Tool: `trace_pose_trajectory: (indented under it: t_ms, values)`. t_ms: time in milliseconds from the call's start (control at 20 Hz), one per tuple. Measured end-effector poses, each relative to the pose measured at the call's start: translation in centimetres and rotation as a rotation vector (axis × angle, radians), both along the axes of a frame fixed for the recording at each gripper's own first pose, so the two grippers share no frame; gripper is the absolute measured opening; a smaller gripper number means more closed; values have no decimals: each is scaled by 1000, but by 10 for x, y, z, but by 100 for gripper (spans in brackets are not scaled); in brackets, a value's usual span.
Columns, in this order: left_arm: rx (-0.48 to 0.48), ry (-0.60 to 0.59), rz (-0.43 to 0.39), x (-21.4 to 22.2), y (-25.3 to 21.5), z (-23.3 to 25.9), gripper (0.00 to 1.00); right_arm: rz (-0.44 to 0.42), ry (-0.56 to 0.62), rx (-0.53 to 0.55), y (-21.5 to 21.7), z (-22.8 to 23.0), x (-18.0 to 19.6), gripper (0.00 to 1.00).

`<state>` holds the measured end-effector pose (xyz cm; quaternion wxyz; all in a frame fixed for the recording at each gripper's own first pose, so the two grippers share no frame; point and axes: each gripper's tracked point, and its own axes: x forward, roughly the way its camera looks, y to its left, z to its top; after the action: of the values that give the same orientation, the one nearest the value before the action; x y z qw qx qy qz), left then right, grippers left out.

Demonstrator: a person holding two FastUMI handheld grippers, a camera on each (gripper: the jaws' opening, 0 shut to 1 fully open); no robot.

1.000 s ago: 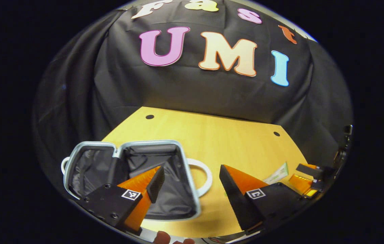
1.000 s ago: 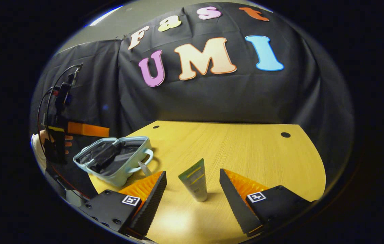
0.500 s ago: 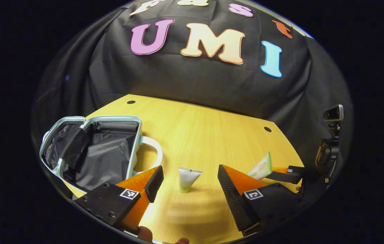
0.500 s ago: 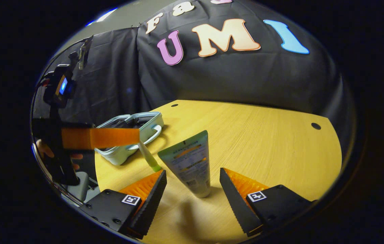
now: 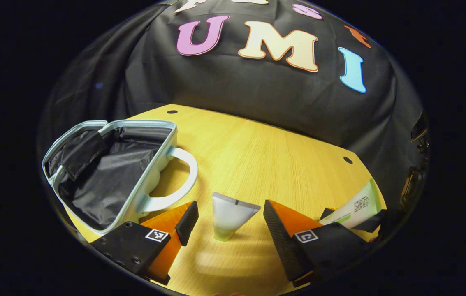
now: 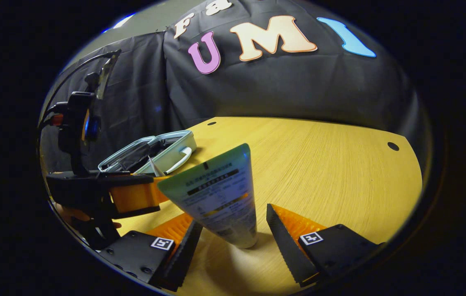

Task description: First open the suitcase, pack the skin care products into it, and then close the suitcase.

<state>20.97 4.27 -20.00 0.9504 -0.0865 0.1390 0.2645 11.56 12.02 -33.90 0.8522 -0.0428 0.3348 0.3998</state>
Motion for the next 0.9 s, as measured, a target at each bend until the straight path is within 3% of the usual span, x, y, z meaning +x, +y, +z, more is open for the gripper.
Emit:
trace_pose_trajectory:
  t_ms: [100, 150, 200, 300, 400, 450, 500, 900]
  values:
    - [-9, 8, 5, 4, 3, -5, 90, -4, 18, 2, 1, -5, 0, 90]
    - [-12, 21, 12, 4, 5, -8, 81, -6, 24, -2, 2, -8, 0, 88]
    - [-13, 31, 13, 4, 7, -11, 72, -8, 27, -5, 2, -9, 1, 80]
    - [-17, 42, 2, 7, 8, -14, 36, -8, 8, -5, 4, -7, 2, 77]
    - [-12, 61, -26, 4, 4, -14, 31, -2, -23, -18, 3, -7, 3, 62]
    - [-14, 69, -34, 4, 2, -13, 30, -1, -32, -25, 4, -8, 2, 64]
    - [-25, 73, -39, 5, 0, -13, 29, -3, -35, -29, 4, -8, 4, 55]
    - [-70, 46, -81, -20, -11, 55, 29, -43, -3, -105, -1, -11, 9, 49]
